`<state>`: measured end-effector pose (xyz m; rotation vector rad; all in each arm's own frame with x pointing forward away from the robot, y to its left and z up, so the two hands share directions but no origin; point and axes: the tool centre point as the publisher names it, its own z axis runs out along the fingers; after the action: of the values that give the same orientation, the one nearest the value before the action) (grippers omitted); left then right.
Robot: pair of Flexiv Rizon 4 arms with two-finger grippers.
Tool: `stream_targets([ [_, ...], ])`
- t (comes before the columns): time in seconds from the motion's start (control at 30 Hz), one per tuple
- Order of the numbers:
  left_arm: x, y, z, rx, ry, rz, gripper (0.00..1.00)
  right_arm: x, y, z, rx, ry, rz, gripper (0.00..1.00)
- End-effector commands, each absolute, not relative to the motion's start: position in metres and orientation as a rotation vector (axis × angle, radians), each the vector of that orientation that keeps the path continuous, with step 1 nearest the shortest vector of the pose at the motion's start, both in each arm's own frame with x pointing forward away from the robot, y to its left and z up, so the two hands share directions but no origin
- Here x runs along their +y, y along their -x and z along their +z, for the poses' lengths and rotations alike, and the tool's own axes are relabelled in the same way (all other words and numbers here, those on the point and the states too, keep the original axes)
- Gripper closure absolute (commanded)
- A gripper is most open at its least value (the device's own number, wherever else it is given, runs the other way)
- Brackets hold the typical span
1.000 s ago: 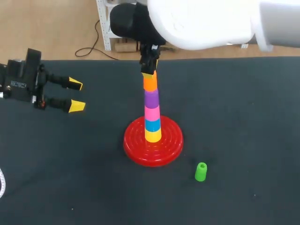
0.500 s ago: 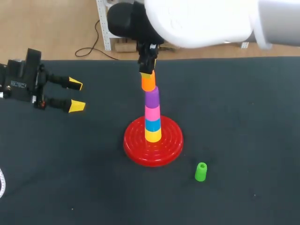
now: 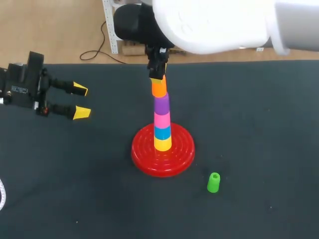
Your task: Pick up and stack the cylinders on the red base in this order: pink,purple,orange,green
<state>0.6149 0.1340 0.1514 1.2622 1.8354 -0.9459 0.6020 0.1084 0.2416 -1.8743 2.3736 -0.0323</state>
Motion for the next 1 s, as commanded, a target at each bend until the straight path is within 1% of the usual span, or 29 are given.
stream_targets([
  [0.03, 0.1346, -0.6145, 0.1505, 1.831, -1.261, -0.945, 0.0, 0.1054, -0.5998, 0.2413, 2.372, 1.865, -0.035, 1.0],
  [1.0, 0.1346, -0.6145, 0.1505, 1.831, -1.261, -0.945, 0.0, 0.1047, -0.6033, 0.2315, 2.435, 1.89, -0.033, 1.0],
])
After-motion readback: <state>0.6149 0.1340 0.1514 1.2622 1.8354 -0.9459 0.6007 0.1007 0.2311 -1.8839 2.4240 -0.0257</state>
